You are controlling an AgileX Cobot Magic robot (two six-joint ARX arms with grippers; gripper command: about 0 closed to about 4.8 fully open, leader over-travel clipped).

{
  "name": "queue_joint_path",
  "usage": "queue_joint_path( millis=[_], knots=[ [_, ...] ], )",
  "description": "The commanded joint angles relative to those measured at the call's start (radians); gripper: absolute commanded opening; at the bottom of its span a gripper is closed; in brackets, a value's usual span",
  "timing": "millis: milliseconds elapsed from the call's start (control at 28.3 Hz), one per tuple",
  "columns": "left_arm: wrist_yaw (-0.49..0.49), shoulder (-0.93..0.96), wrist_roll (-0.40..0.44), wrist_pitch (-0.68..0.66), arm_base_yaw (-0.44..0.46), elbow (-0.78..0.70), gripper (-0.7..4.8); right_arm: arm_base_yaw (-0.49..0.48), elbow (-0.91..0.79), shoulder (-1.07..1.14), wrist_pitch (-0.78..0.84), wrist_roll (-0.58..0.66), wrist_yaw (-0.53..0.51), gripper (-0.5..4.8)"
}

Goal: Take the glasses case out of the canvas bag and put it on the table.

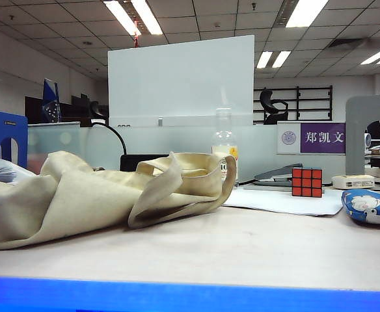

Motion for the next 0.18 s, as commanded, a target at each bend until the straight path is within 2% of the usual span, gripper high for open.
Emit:
queue_joint_path(
  millis=[35, 176],
  knots=[
    [-0.005, -0.054, -0.005, -0.029, 0.001, 0.002, -0.05, 0.001, -0.003, -0.002, 0.008, 0.003, 0.001, 1.88],
    [-0.006, -0.126, 0.000, -0.096, 0.001, 0.002, -0.05, 0.001, -0.003, -0.002, 0.008, 0.003, 0.001, 1.88]
  ],
)
